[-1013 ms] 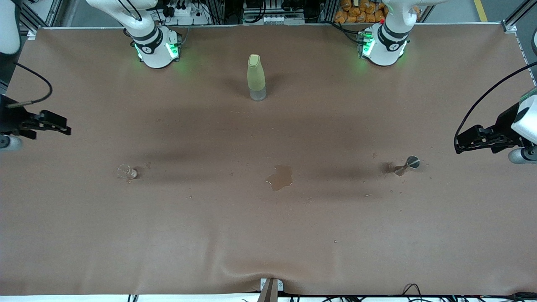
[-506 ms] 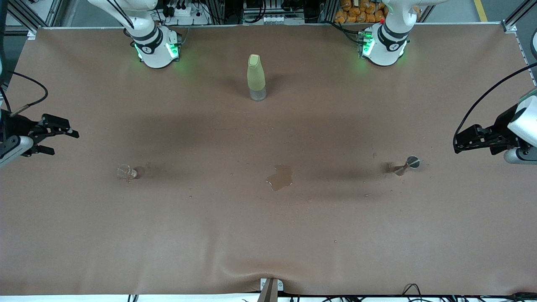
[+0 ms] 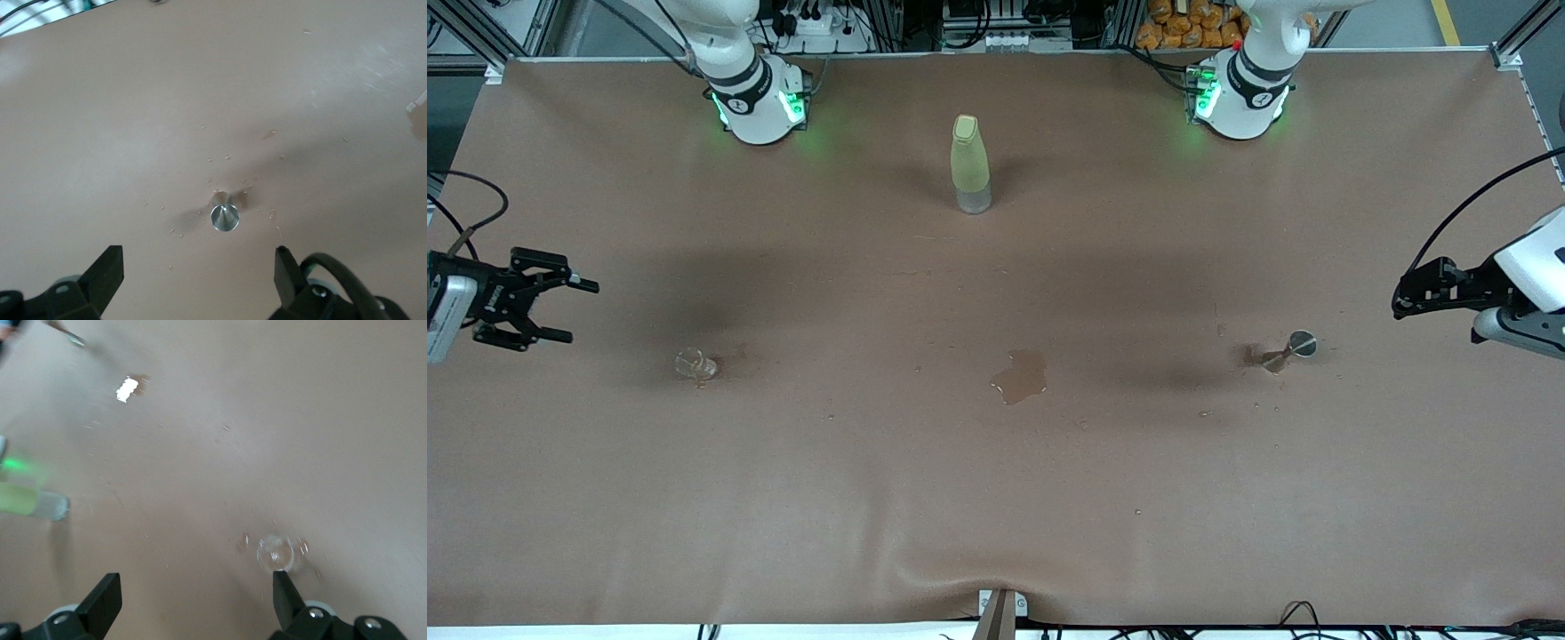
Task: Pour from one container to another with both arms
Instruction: 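Grasp the glass beaker with the right gripper while the left gripper grasps the jigger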
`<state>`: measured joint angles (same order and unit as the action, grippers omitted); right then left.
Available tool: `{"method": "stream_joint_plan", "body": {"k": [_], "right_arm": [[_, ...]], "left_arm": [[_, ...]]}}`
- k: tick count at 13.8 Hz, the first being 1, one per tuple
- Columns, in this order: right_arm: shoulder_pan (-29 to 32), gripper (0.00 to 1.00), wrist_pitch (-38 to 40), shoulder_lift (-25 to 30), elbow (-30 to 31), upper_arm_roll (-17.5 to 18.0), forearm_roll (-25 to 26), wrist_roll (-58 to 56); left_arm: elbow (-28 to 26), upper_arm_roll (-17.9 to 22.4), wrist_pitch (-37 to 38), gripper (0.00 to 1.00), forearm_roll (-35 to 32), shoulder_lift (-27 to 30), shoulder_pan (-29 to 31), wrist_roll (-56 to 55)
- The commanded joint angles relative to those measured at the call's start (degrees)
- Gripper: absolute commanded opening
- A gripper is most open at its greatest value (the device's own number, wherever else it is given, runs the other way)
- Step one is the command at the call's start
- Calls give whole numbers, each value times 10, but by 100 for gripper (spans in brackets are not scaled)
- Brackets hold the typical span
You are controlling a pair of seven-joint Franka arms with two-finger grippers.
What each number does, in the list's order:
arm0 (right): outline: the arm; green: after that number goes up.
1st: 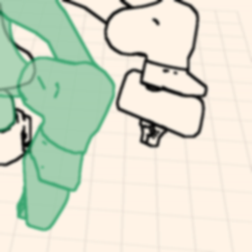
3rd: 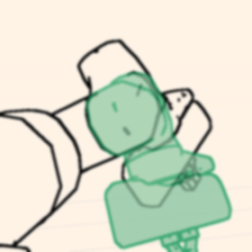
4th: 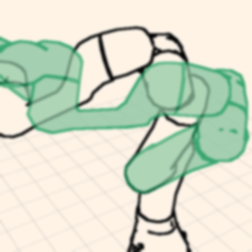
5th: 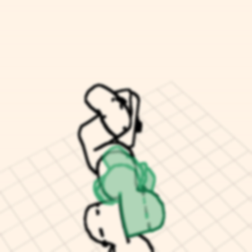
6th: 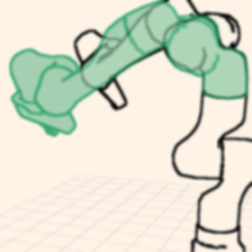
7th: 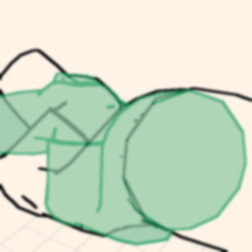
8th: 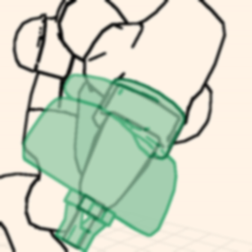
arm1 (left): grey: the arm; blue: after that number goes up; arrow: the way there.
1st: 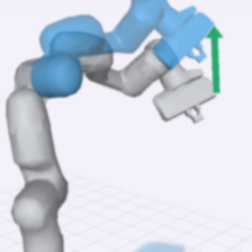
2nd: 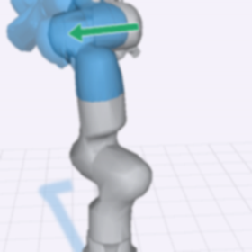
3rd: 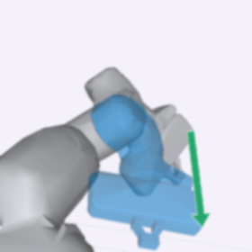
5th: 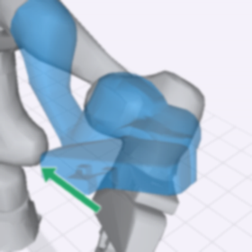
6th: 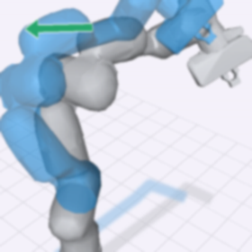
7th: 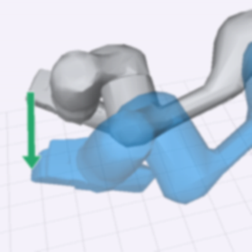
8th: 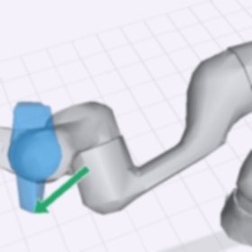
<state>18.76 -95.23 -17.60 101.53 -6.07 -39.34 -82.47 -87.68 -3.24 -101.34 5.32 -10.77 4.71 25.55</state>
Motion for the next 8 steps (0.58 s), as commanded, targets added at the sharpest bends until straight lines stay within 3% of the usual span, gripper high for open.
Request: {"method": "stream_joint_plan", "body": {"k": [1,5,8], "right_arm": [[38,100,23,-72,-16,7,-70,-133],[79,100,77,-167,-24,7,-175,-276],[95,100,107,-238,-65,9,-188,-414]], "left_arm": [[3,-1,4,100,71,-24,43,142],[4,-1,9,100,172,-71,93,343],[6,-1,45,100,251,-107,127,544]]}}
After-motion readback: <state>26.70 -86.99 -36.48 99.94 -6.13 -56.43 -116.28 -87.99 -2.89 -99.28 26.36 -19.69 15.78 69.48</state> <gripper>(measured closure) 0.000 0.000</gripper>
